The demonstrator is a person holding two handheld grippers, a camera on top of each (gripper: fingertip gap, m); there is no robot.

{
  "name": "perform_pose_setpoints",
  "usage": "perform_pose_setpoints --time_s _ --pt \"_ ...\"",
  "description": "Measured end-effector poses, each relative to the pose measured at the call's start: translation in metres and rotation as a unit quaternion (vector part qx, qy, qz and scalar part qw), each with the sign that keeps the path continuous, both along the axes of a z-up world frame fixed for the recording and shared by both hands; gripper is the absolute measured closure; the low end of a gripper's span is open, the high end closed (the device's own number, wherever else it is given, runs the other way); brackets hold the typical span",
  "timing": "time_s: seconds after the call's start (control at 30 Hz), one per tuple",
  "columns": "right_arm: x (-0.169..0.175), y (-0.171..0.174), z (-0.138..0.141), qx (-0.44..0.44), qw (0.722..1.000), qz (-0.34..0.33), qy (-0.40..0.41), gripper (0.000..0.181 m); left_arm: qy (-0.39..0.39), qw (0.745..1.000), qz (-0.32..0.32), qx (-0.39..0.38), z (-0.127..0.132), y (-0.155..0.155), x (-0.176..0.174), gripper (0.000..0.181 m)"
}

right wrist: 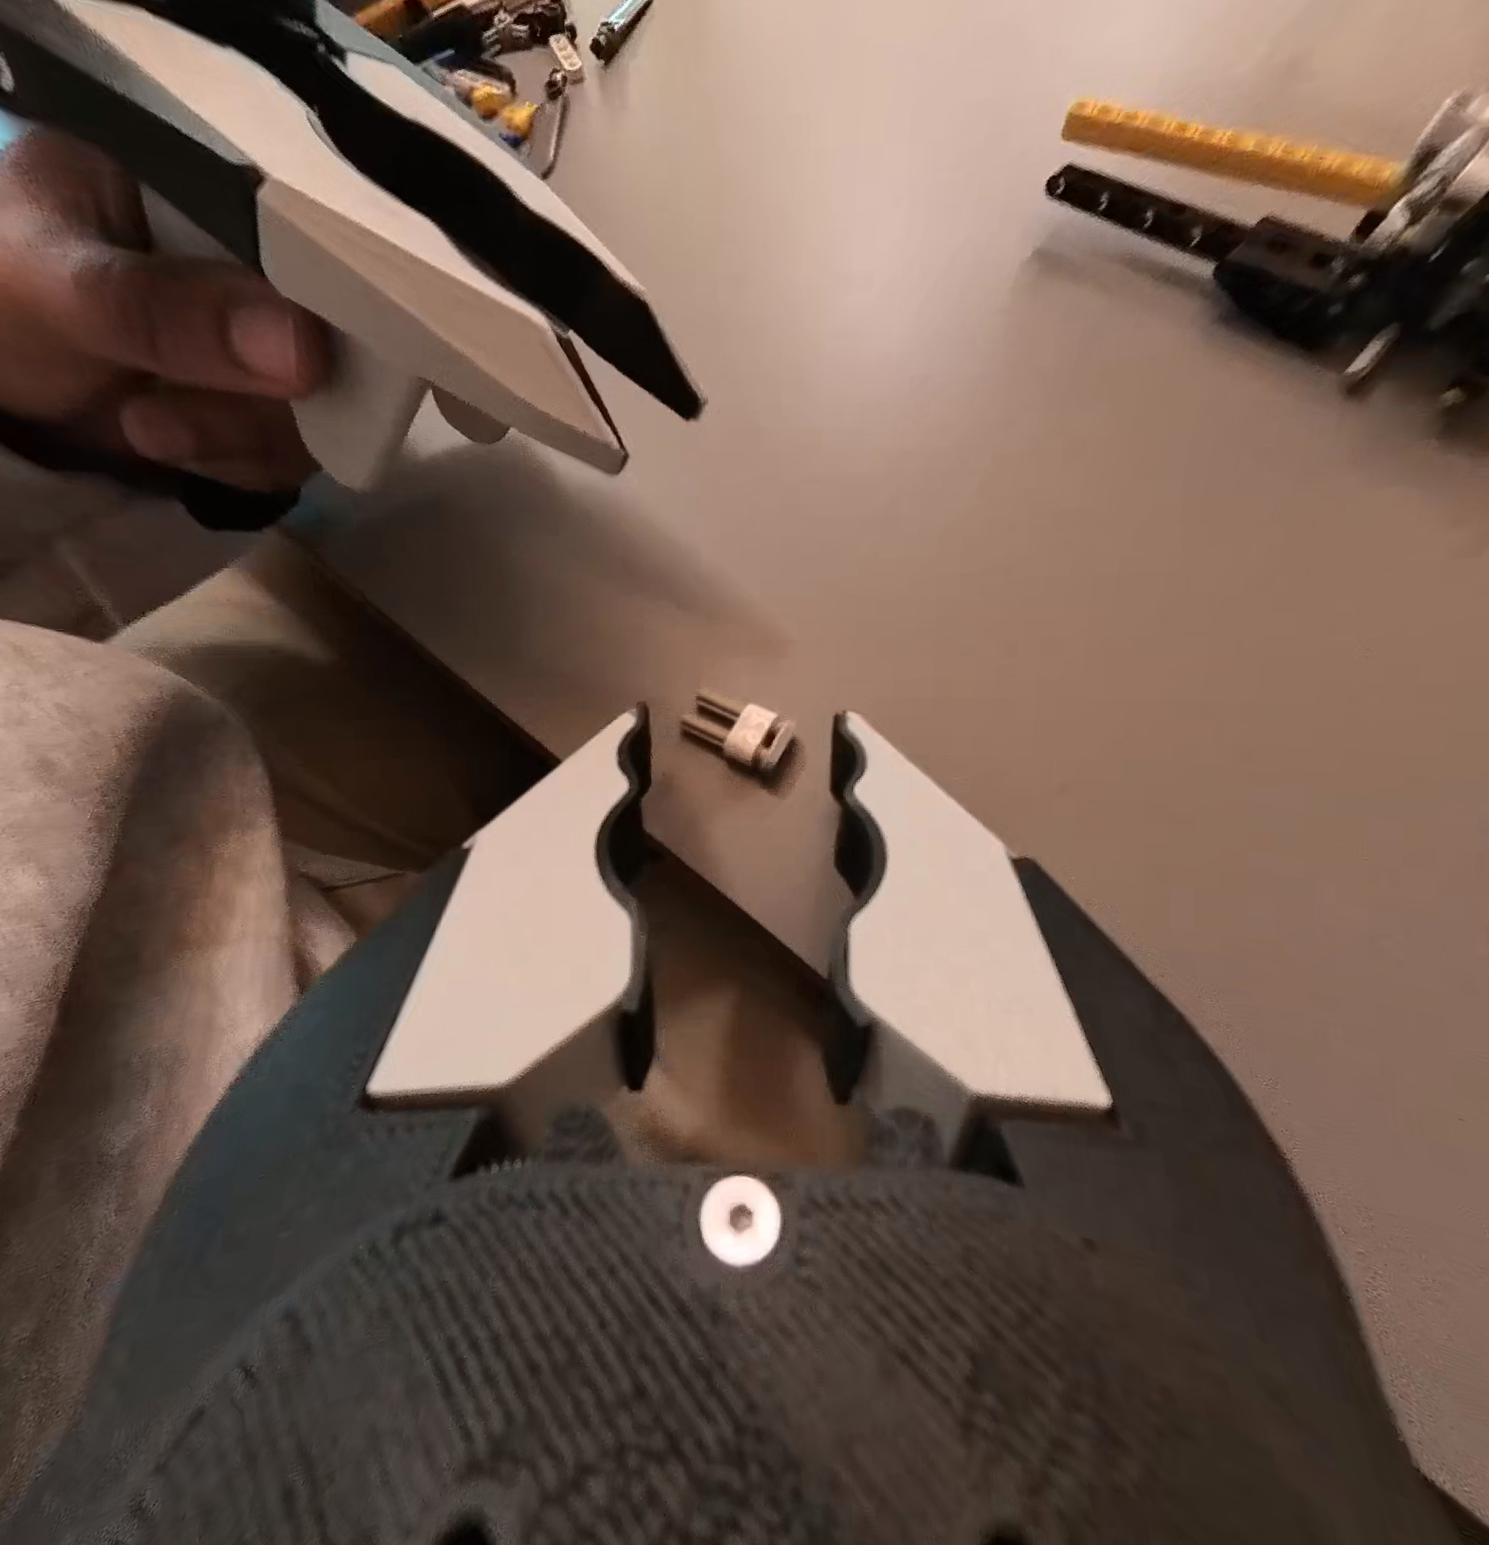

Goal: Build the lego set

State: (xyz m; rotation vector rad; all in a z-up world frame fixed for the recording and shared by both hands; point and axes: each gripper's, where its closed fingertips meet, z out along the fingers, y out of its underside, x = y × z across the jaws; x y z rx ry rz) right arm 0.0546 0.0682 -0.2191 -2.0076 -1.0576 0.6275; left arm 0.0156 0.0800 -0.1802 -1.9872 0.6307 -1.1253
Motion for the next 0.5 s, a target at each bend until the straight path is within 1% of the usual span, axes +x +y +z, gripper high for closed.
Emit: perform_pose_setpoints --time_s 0.1,0.2,0.43,0.5 --pt "-0.002 -0.001 -0.008 -0.037 0.999 -0.011 0.008 0.145 -0.010 1.000 0.005 -0.002 0.002 0.001 -0.002 0.159" --pt "0.003 0.004 -0.007 -0.034 0.999 -0.030 0.011 0.151 -0.011 1.000 0.002 -0.002 0.003 0.000 0.000 0.160" --pt "0.002 0.003 -0.010 -0.054 0.998 -0.022 0.023 0.166 0.016 1.000 -0.006 -0.007 -0.008 -0.002 0.006 0.163" --pt "0.002 0.003 -0.010 -0.058 0.998 -0.019 0.026 0.166 0.017 1.000 -0.007 -0.007 -0.009 -0.002 0.007 0.163"
